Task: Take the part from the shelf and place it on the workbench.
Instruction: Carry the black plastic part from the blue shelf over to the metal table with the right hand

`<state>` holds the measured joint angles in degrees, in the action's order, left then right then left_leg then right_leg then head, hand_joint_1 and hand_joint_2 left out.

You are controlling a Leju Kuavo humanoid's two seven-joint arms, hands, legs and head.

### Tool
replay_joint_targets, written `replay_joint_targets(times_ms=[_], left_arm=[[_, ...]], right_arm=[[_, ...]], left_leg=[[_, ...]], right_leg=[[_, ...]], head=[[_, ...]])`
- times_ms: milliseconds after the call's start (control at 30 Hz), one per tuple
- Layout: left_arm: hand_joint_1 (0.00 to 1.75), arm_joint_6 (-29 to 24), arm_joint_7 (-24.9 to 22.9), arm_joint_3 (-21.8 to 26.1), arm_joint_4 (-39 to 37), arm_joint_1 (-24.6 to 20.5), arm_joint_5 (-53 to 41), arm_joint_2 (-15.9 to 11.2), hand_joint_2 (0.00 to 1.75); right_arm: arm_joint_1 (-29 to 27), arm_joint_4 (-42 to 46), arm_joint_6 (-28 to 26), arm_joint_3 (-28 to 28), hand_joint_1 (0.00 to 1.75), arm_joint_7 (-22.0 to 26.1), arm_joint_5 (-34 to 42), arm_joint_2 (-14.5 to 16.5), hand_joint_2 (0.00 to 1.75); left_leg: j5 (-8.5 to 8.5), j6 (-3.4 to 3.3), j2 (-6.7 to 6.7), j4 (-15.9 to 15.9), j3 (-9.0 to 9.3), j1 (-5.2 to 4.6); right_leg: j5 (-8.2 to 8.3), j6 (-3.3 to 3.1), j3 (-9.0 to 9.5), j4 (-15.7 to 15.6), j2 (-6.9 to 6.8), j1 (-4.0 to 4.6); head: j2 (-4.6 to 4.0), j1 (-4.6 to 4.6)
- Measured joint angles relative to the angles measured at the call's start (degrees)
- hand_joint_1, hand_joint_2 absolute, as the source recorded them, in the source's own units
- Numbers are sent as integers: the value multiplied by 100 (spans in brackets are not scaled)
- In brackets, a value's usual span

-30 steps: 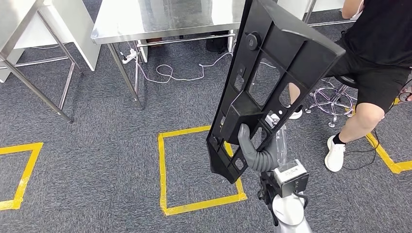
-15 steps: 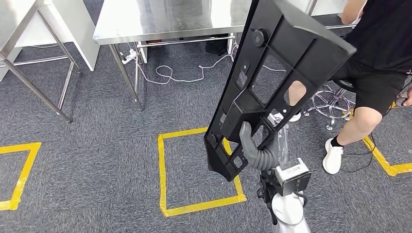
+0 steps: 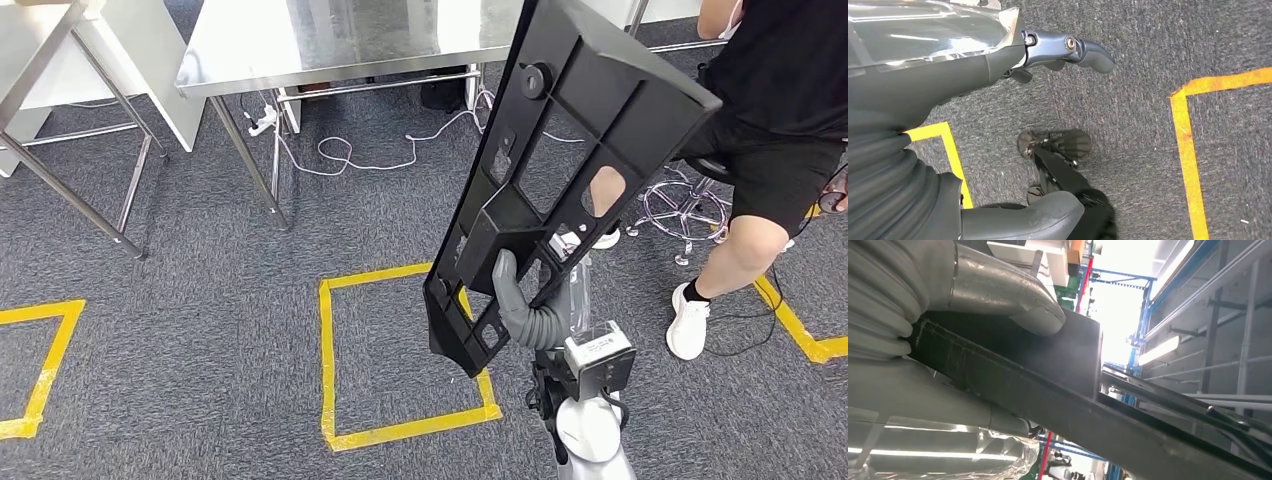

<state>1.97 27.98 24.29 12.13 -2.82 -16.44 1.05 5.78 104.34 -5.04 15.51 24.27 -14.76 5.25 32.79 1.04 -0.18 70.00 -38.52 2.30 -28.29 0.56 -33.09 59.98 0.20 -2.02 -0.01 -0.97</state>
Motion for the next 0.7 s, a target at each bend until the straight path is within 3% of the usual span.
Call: replay_joint_targets(times_ms=[33,67,100,200,267,333,400,433,500,567,600,633,700], left_arm=[[0,-8,-9,14,0,4,5,2,175],[0,-14,-16,24,0,9,8,3,175],[0,-16,-21,32,0,12,9,5,175],[0,-17,-27,49,0,8,9,1,175],[0,-21,-40,52,1,-3,9,-5,175],[0,-29,-63,59,1,-1,9,-5,175],[0,-37,-92,70,0,5,8,8,175],[0,-40,-105,78,0,2,7,16,175],[0,-50,-121,88,0,-3,7,35,175],[0,-65,-131,92,0,10,7,50,175],[0,-73,-135,93,0,18,6,57,175],[0,-79,-138,95,0,25,4,67,175],[0,-86,-141,98,0,27,-8,81,175]], right_arm=[[0,-2,1,1,175,-3,-1,2,175],[0,-4,1,1,175,-6,-1,2,175],[1,-5,2,1,175,-10,-1,2,175],[13,-6,2,2,175,-14,-2,17,175],[17,-6,2,2,175,-17,-3,36,175],[15,-10,5,2,175,-28,-3,45,175],[28,-16,15,2,175,-39,-3,47,175],[44,-19,21,3,175,-42,-4,47,175],[51,-28,33,3,175,-42,-5,44,175],[29,-47,44,1,175,-42,-5,37,175],[17,-56,50,-1,175,-42,-5,33,175],[10,-62,56,-1,175,-42,-5,31,175],[6,-70,71,-1,175,-38,-5,29,175]], left_leg=[[86,-13,2,348,-225,-3],[66,-41,2,514,-368,-10],[-72,-85,2,447,-397,-26],[-692,-308,24,-600,-3,-139],[-772,-411,57,-1018,183,-217],[-748,-448,45,-1175,290,-257],[-777,-467,13,-1338,465,-252],[-784,-474,0,-1384,539,-239],[-762,-483,-16,-1409,597,-227],[-711,-472,-35,-1405,632,-224],[-679,-455,-47,-1401,664,-219],[-642,-430,-58,-1396,710,-211],[-551,-364,-78,-1372,811,-200]], right_leg=[[-16,-23,13,0,-7,26],[-33,-47,31,0,-9,51],[-52,-69,57,0,-10,75],[-121,-97,150,-20,-8,125],[-146,-55,196,-69,-12,123],[-85,47,272,-83,-27,132],[-112,95,288,31,-35,140],[-215,74,209,199,-35,137],[-493,45,-161,829,-32,128],[-624,101,-555,1336,-31,118],[-554,166,-623,1319,-32,107],[-391,233,-583,1096,-32,92],[18,355,-350,377,-34,62]], head=[[0,-1],[-1,1],[-1,0],[0,9],[0,13],[0,12],[-1,16],[-1,23],[-1,39],[-1,48],[-1,50],[-1,51],[-1,56]])
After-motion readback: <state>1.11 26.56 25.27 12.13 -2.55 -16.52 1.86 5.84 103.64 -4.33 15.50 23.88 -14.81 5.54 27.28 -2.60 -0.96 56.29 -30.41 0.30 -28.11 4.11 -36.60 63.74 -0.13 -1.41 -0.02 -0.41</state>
